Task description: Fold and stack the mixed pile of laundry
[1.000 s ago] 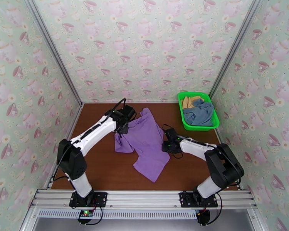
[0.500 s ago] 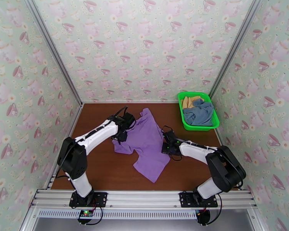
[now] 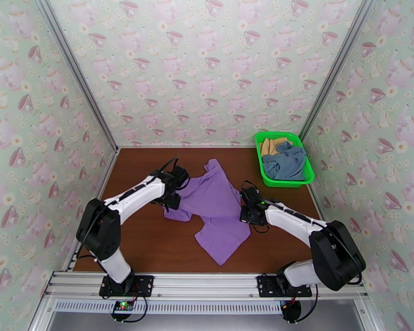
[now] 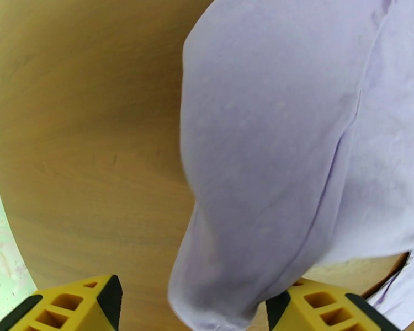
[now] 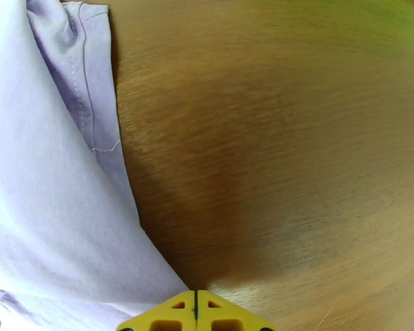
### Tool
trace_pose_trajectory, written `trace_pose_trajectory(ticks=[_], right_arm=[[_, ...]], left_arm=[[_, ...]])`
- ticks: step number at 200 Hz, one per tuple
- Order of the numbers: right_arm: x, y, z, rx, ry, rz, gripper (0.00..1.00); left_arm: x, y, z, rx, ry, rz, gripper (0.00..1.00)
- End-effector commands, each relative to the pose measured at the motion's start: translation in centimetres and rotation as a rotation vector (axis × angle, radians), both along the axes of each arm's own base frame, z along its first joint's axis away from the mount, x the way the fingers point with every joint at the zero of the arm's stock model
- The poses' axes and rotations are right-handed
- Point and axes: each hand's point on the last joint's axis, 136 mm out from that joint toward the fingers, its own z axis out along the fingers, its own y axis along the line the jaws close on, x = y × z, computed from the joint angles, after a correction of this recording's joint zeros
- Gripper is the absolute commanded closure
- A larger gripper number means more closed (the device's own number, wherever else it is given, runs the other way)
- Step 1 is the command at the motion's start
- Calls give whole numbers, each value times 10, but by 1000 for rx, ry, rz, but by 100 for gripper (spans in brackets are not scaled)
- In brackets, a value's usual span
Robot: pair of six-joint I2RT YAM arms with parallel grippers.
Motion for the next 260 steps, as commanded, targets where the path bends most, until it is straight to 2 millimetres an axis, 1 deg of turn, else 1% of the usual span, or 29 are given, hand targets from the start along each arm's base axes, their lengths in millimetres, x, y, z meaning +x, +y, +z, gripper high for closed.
trace_pose_trajectory(ticks=[1, 23, 42, 64, 89, 113, 120, 128, 142, 158, 175, 184, 205, 213, 226, 234, 245, 255, 256, 260], right_arm=[[3, -2, 5, -11, -8, -16, 100], [4, -2, 5, -12, -11, -13, 100], [6, -1, 6, -10, -15, -11, 100], [7, 0, 6, -3, -16, -8, 100], [6, 1, 5, 2, -16, -7, 100], [3, -1, 5, 1, -13, -11, 100], [2, -2, 3, 2, -8, -14, 100], [0, -2, 3, 7, -7, -17, 100], [-5, -2, 1, 17, -1, -24, 100], [-12, -2, -3, 32, 15, -24, 100], [-24, 3, -9, 51, 44, -7, 100], [-33, 10, -15, 51, 72, 23, 100], [-63, 25, -29, 16, 144, 93, 100], [-74, 30, -34, 6, 164, 115, 100], [-93, 39, -41, 3, 192, 145, 100], [-99, 43, -41, 9, 201, 154, 100], [-99, 49, -36, 39, 197, 166, 100], [-90, 55, -22, 53, 153, 183, 100], [-88, 56, -20, 53, 147, 185, 100], [-81, 57, -12, 51, 124, 192, 93]], left_arm=[[-12, 2, 6, -12, -2, -3, 30], [-22, 2, 2, 0, 24, -27, 33], [-26, 0, -2, 8, 40, -50, 35], [-22, -1, -8, 25, 38, -53, 40], [-9, 2, -8, 66, 0, -49, 49], [4, 5, 0, 110, -50, -54, 64], [8, 6, 3, 121, -65, -56, 69], [12, 7, 7, 134, -81, -60, 79], [19, 8, 15, 143, -103, -63, 100], [26, 11, 30, 159, -134, -67, 100], [35, 23, 52, 192, -166, -52, 100], [41, 31, 65, 208, -183, -36, 100], [50, 47, 91, 231, -211, 2, 100], [52, 53, 98, 245, -219, 14, 100], [53, 61, 103, 265, -223, 34, 100], [53, 66, 104, 277, -223, 48, 100], [50, 73, 105, 301, -225, 74, 100], [48, 82, 105, 329, -224, 108, 100], [47, 83, 105, 331, -224, 113, 100], [46, 88, 106, 344, -226, 134, 100]])
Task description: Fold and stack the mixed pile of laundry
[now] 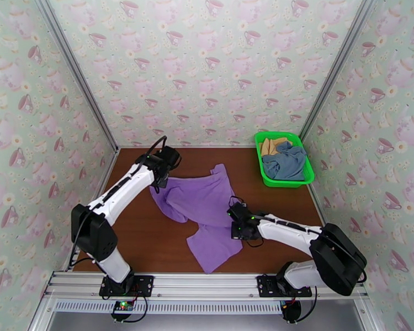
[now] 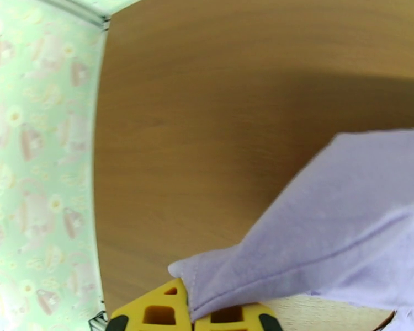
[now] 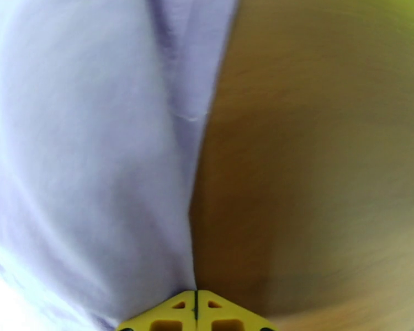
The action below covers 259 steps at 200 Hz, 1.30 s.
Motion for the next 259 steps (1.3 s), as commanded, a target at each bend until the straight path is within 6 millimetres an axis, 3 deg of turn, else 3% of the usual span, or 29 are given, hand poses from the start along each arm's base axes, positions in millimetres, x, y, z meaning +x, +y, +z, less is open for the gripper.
trace_pose_trajectory(ticks=[1, 9, 27, 54, 90, 107, 129, 173, 194, 227, 242, 259], right_arm=[[-6, 0, 13, 9, 25, 1, 91], [11, 4, 33, 24, -21, 13, 78], [58, 10, 76, 107, -112, 15, 65], [132, 13, 117, 198, -204, 9, 50], [213, 51, 118, 338, -211, 93, 41], [238, 71, 106, 368, -175, 124, 42], [242, 94, 77, 414, -103, 146, 44], [218, 144, 37, 423, -13, 251, 44], [214, 154, 23, 400, 11, 251, 43], [225, 157, 3, 278, 11, 226, 47], [230, 161, -11, 225, 30, 225, 59], [231, 157, -28, 147, 64, 209, 99]], left_arm=[[-11, 27, 9, 100, 1, 85, 100], [-14, 35, 12, 125, -4, 119, 100], [-18, 47, 32, 166, -46, 163, 100], [-11, 35, 81, 77, -133, 123, 100], [-11, 6, 161, -67, -278, 16, 100], [-15, -3, 181, -111, -315, -11, 100], [-18, -7, 180, -126, -306, -15, 100], [-18, -9, 160, -107, -259, -5, 100], [-19, -11, 158, -113, -260, -10, 100], [-20, -12, 157, -123, -262, -15, 100], [-22, -12, 156, -130, -263, -17, 100], [-25, -11, 156, -138, -269, -18, 100]])
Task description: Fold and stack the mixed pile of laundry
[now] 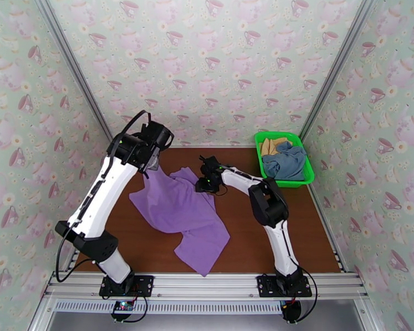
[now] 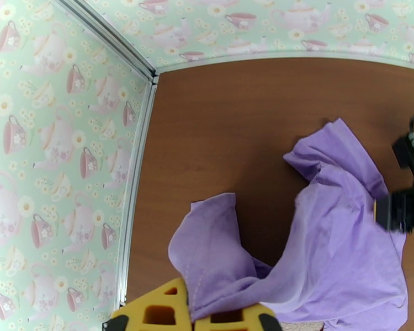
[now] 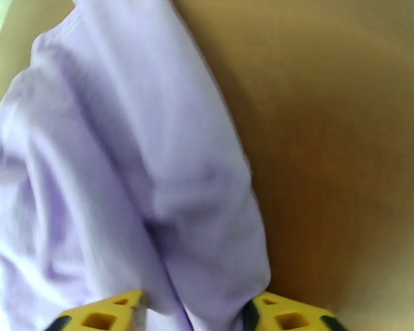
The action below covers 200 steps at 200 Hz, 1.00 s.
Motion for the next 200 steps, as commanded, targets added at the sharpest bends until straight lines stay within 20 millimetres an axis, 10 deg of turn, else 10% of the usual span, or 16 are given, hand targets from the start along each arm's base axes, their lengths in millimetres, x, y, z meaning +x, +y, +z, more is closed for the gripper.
trace_pose_trajectory(ticks=[1, 43, 91, 114, 170, 200], right_arm=[[-4, -19, -40, -181, 62, -36, 100], [-10, -108, -19, -389, -13, -230, 100], [-88, -204, 5, -524, -19, -368, 100], [-105, -208, 5, -483, 0, -367, 65], [-23, -228, 81, -368, -155, -457, 61], [22, -221, 84, -350, -168, -437, 64]], left_arm=[[-8, -1, 8, -49, -37, -5, 100], [-18, 7, -9, -41, -8, 9, 100], [-18, 5, -69, -65, 92, 22, 100], [-18, 1, -102, -66, 155, 26, 100], [-22, 30, -129, 51, 223, 137, 100], [-19, 32, -122, 23, 205, 150, 100]])
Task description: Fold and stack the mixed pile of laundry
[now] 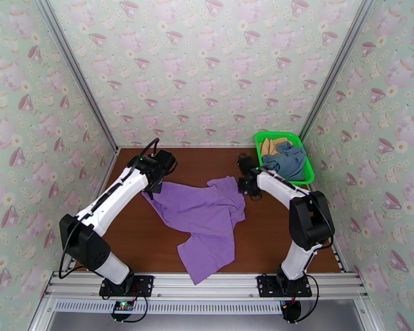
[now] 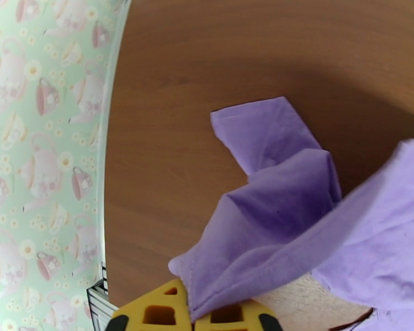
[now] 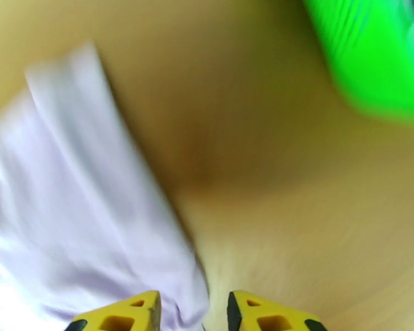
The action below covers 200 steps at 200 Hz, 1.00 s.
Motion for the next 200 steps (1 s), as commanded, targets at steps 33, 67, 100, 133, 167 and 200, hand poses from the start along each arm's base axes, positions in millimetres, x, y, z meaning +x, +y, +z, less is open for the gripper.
trace_pose_trajectory(ticks=[33, 67, 100, 133, 167, 200], right_arm=[[58, 24, -36, 27, 64, 88, 66], [69, 41, -63, 90, 114, 117, 65], [70, 42, -80, 89, 143, 117, 66], [69, 39, -95, 65, 168, 111, 66], [67, 39, -114, 66, 213, 102, 66], [63, 44, -129, 76, 250, 107, 87]], left_arm=[[5, 1, 9, -22, -34, 27, 100], [5, 0, 5, -25, -27, 25, 100], [6, -1, 2, -32, -24, 23, 100], [6, -3, -1, -40, -22, 18, 100], [6, -4, -6, -43, -17, 15, 100], [6, -3, -5, -42, -20, 13, 100]])
